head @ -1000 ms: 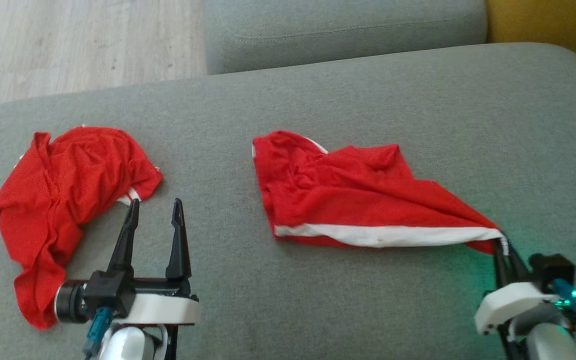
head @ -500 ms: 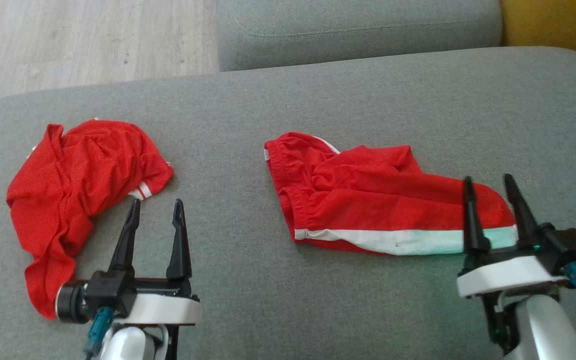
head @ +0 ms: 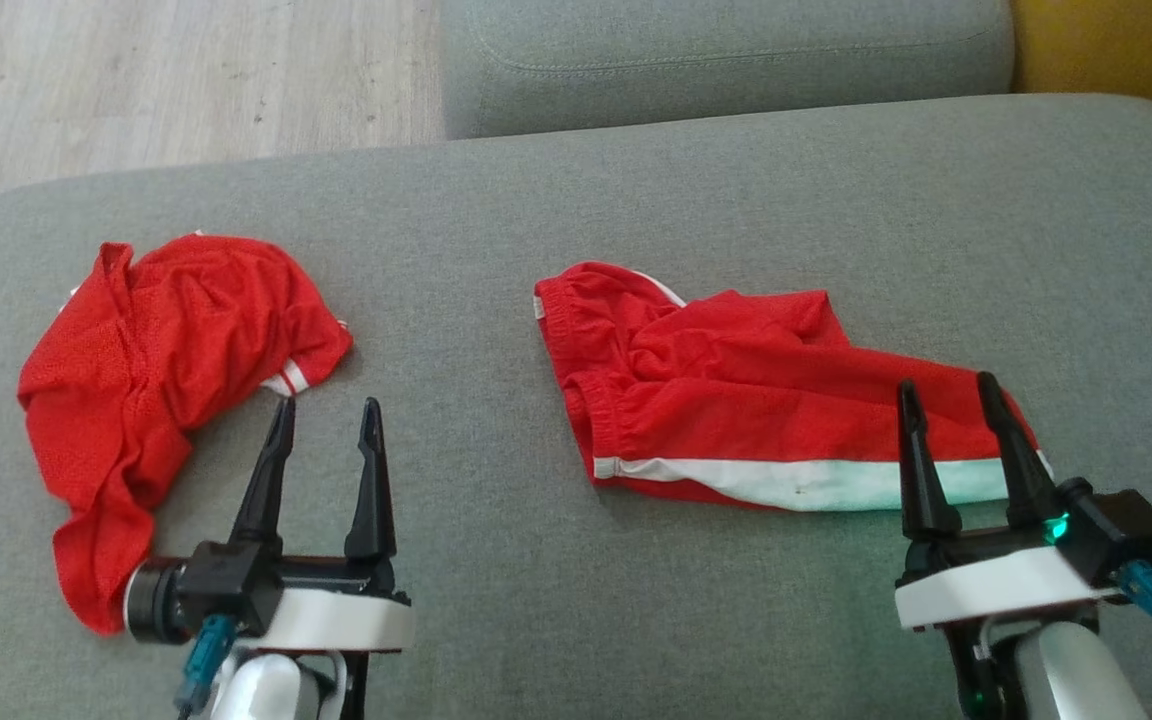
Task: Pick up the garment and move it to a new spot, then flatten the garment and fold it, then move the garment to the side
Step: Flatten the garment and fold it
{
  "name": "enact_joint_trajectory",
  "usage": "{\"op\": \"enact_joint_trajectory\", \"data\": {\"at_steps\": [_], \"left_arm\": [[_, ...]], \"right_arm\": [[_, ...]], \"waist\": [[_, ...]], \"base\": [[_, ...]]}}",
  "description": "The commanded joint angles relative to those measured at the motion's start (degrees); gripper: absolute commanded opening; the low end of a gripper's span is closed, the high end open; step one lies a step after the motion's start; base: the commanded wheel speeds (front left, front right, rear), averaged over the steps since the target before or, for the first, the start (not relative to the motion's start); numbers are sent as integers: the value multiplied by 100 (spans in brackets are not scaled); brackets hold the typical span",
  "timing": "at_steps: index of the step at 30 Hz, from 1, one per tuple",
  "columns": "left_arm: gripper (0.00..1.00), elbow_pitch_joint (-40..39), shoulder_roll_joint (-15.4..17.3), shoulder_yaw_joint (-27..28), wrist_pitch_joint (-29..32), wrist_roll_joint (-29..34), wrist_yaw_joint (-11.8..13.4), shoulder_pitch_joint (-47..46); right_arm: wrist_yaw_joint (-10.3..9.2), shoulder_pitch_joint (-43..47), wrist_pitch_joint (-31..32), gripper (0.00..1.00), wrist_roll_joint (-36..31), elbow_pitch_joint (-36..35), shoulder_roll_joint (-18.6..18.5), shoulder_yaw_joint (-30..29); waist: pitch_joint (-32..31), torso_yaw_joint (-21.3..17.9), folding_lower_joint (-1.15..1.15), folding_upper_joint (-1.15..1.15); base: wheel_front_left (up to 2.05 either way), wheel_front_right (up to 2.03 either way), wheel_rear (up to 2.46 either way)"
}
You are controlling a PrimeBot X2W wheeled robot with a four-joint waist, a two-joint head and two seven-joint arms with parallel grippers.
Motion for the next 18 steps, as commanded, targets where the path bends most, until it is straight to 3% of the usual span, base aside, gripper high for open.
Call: {"op": "enact_joint_trajectory", "data": {"at_steps": [1, 9, 12, 18], "left_arm": [[100, -198, 11, 156, -37, -24, -28, -144], [100, -80, 11, -111, -37, -23, -227, -278], [100, 250, 11, -632, -37, -133, -528, -503], [100, 1012, 10, -1464, 269, -392, -777, -1059]], "right_arm": [[43, -157, -61, 100, 36, -219, -22, 120], [43, -185, -62, 100, 29, -273, -22, 34], [43, -215, -62, 100, 25, -280, -22, -16], [43, -319, -62, 100, 10, -302, -22, -1]], "waist": [[9, -12, 0, 0], [159, -81, 0, 0], [315, -117, 0, 0], [552, -219, 0, 0]], "base": [[0, 0, 0], [0, 0, 0], [0, 0, 0], [0, 0, 0]]}}
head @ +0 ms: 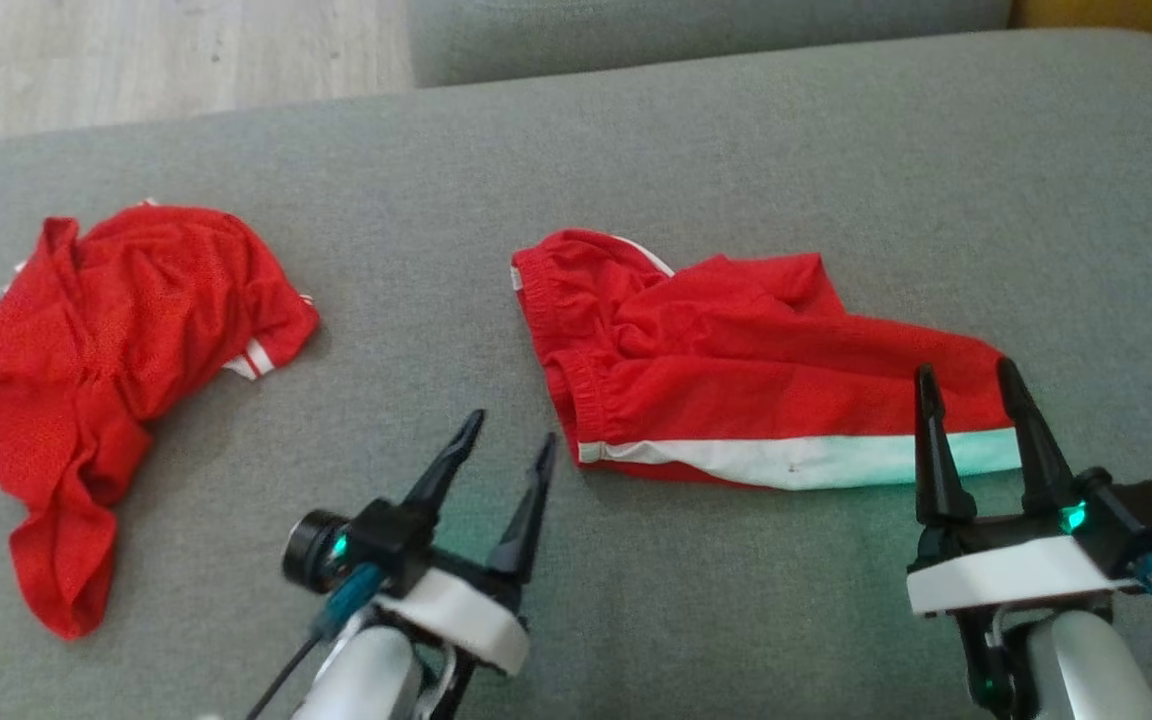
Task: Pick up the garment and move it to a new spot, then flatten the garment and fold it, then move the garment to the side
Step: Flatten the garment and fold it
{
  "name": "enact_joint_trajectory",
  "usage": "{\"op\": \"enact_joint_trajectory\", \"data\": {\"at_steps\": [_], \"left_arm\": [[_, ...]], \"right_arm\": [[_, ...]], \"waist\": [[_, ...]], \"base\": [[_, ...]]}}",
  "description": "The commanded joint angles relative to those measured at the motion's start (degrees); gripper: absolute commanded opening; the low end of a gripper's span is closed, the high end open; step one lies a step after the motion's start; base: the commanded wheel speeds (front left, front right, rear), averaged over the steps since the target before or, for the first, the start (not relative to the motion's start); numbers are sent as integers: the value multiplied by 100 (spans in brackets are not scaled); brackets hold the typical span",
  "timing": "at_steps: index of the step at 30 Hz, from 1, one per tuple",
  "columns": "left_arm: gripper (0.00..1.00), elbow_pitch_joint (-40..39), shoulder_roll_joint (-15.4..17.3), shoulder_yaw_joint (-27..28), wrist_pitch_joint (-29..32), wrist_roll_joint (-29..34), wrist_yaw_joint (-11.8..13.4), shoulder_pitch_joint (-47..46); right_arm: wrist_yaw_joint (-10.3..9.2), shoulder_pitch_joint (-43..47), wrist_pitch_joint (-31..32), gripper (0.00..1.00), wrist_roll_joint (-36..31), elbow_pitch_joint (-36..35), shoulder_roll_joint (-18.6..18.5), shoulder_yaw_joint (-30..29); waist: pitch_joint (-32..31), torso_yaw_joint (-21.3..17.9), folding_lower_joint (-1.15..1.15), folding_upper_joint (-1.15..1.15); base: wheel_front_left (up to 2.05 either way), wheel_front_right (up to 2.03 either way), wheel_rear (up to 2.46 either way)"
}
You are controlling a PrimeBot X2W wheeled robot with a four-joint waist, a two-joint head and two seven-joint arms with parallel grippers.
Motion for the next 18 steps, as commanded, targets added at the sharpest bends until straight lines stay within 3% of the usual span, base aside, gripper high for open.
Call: {"op": "enact_joint_trajectory", "data": {"at_steps": [1, 10, 18], "left_arm": [[100, -4, 10, -29, 64, -78, -67, -380], [100, 532, 41, -791, 224, -405, -127, -802], [100, 817, 134, -1036, 146, -662, -129, -1058]], "right_arm": [[43, -282, -62, 100, 12, -214, -22, 144], [43, -355, -62, 100, 27, -212, -22, 89], [43, -387, -62, 100, 48, -227, -22, 91]], "waist": [[111, -83, 0, 0], [256, -246, 0, 0], [321, -337, 0, 0]], "base": [[0, 0, 0], [0, 0, 0], [0, 0, 0]]}}
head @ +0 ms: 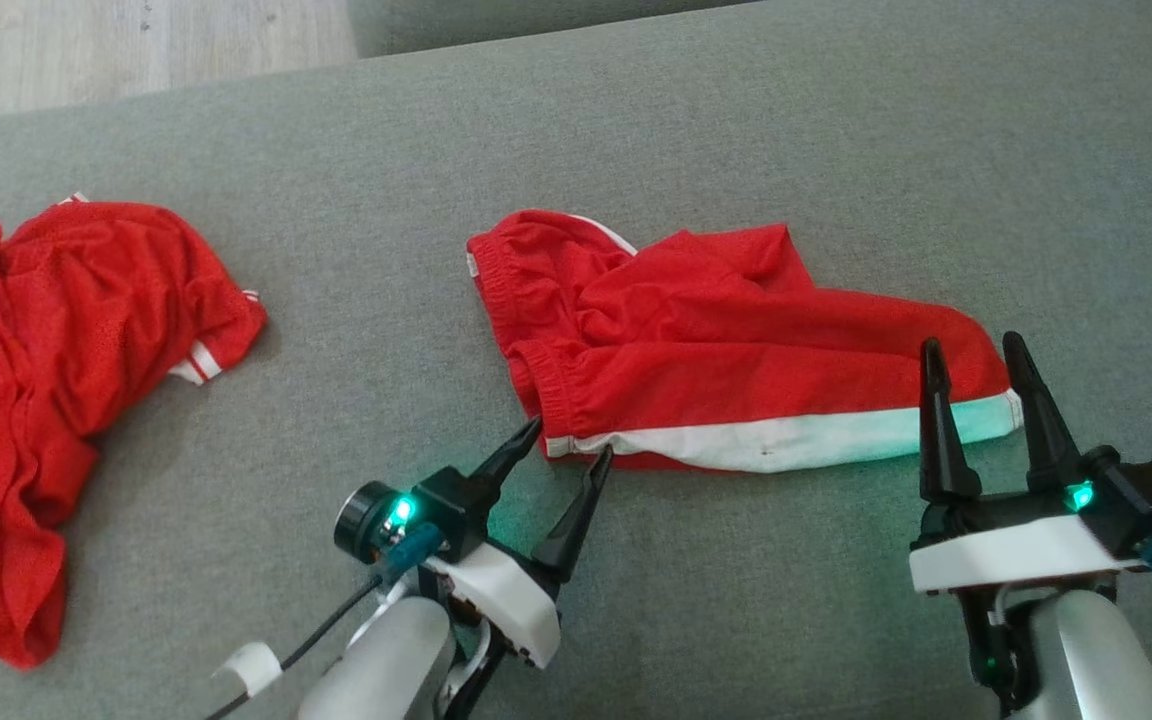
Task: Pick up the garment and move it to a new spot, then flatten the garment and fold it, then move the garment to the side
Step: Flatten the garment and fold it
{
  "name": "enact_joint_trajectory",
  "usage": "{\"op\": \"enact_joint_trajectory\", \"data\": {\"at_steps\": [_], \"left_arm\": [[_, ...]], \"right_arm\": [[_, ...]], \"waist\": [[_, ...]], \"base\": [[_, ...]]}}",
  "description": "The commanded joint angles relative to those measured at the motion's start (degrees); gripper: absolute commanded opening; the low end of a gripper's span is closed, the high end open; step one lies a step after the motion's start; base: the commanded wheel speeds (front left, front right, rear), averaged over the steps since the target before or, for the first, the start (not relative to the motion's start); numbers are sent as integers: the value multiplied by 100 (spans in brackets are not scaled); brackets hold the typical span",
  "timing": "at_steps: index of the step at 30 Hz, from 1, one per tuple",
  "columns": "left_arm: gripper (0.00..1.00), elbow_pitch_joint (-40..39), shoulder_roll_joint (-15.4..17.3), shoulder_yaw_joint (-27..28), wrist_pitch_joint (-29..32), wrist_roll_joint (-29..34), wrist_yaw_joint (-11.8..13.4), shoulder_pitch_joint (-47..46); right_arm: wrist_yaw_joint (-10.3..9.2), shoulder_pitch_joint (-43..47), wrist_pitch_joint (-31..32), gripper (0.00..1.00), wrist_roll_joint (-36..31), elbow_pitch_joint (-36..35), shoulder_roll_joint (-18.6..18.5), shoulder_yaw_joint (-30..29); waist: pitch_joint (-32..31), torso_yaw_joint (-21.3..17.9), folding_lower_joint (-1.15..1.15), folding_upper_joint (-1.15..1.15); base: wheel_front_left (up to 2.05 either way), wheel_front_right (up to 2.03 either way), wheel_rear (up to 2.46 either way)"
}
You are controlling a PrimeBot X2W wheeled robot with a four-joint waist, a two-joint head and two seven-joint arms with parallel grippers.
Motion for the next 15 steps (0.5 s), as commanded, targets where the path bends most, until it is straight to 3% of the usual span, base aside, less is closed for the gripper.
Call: {"op": "enact_joint_trajectory", "data": {"at_steps": [1, 2, 3, 4, 15], "left_arm": [[100, -117, 68, 109, -84, -55, -31, -214], [100, -94, 72, 87, -92, -76, -31, -232], [88, -73, 77, 58, -98, -98, -31, -249], [2, -59, 84, 19, -107, -120, -31, -265], [0, -88, 238, 49, -360, -306, 40, -244]], "right_arm": [[43, -188, -62, 100, 48, -205, -21, 118], [43, -188, -62, 100, 49, -205, -21, 113], [43, -187, -62, 100, 50, -205, -21, 111], [43, -186, -62, 100, 50, -203, -21, 110], [43, -48, -62, 100, -174, 222, -21, -233]], "waist": [[2, -4, -1, 0], [5, -7, -1, 0], [6, -9, -1, 0], [6, -12, -1, 0], [-110, 48, -1, 0]], "base": [[0, 0, 0], [0, 0, 0], [0, 0, 0], [0, 0, 0], [0, 0, 0]]}}
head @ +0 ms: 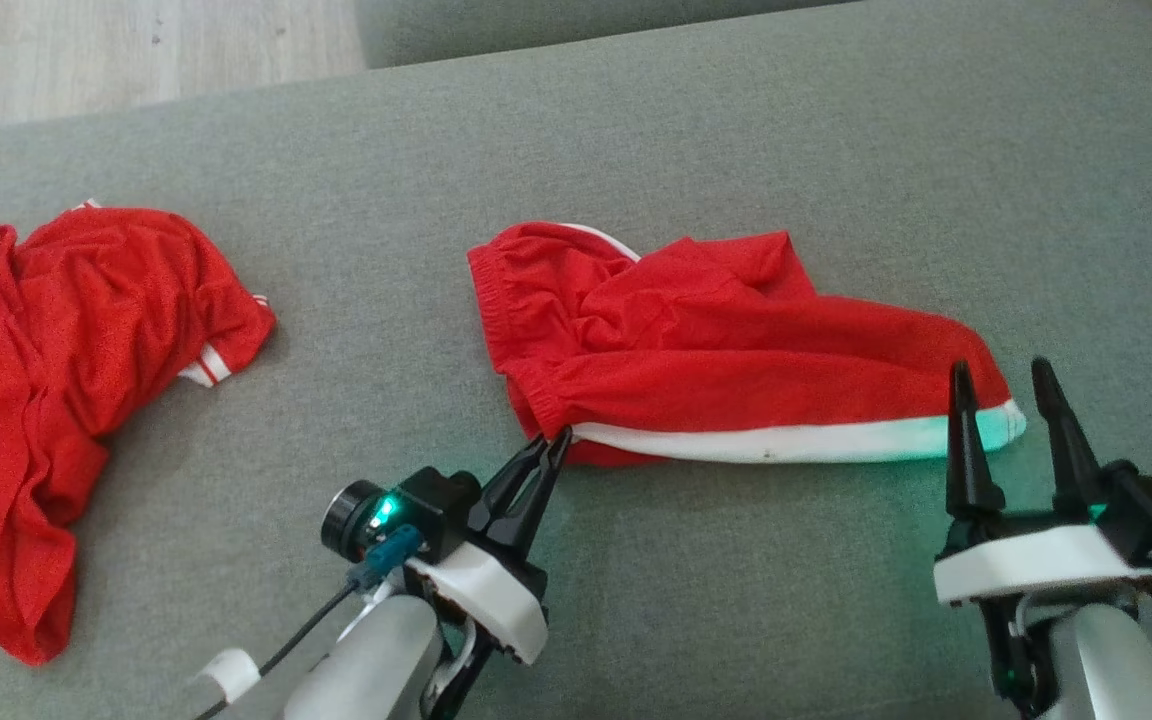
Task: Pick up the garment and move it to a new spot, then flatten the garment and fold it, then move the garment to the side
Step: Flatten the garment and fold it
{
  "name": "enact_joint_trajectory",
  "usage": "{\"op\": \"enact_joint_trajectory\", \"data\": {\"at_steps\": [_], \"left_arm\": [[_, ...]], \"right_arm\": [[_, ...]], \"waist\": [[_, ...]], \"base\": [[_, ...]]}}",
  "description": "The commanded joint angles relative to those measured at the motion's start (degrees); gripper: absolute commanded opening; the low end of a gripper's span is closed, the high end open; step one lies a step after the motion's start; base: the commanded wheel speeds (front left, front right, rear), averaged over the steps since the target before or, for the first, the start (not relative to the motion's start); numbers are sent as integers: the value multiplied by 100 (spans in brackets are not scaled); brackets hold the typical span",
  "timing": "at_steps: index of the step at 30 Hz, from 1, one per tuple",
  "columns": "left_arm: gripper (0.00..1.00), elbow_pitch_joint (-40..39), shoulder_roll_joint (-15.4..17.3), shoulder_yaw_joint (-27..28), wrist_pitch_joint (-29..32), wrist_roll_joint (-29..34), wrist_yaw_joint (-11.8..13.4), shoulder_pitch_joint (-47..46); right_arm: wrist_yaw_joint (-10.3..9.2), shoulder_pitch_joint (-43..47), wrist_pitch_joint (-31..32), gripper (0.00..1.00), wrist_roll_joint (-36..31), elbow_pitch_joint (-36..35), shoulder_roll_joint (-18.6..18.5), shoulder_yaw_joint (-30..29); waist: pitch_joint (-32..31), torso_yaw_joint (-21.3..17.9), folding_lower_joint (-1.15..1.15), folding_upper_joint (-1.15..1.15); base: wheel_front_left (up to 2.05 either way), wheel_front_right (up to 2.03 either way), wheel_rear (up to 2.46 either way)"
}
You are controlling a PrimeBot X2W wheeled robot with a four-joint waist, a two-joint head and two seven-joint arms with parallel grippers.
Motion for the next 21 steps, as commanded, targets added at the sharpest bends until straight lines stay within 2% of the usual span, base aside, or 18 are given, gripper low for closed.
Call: {"op": "enact_joint_trajectory", "data": {"at_steps": [1, 11, 21], "left_arm": [[0, -198, 106, 227, -100, -65, 31, -128], [0, -286, 158, 207, -147, -96, 102, 30], [0, -341, 188, 166, -151, -105, 157, 25]], "right_arm": [[43, -26, -62, 100, -84, 46, -23, 32], [43, -180, 77, 100, -59, 1404, -23, -402], [43, -573, -4, 100, 164, 2110, -22, -552]], "waist": [[-51, 27, 0, 0], [-165, 36, 0, 0], [-160, 9, 0, 0]], "base": [[0, 0, 0], [0, 0, 0], [0, 0, 0]]}}
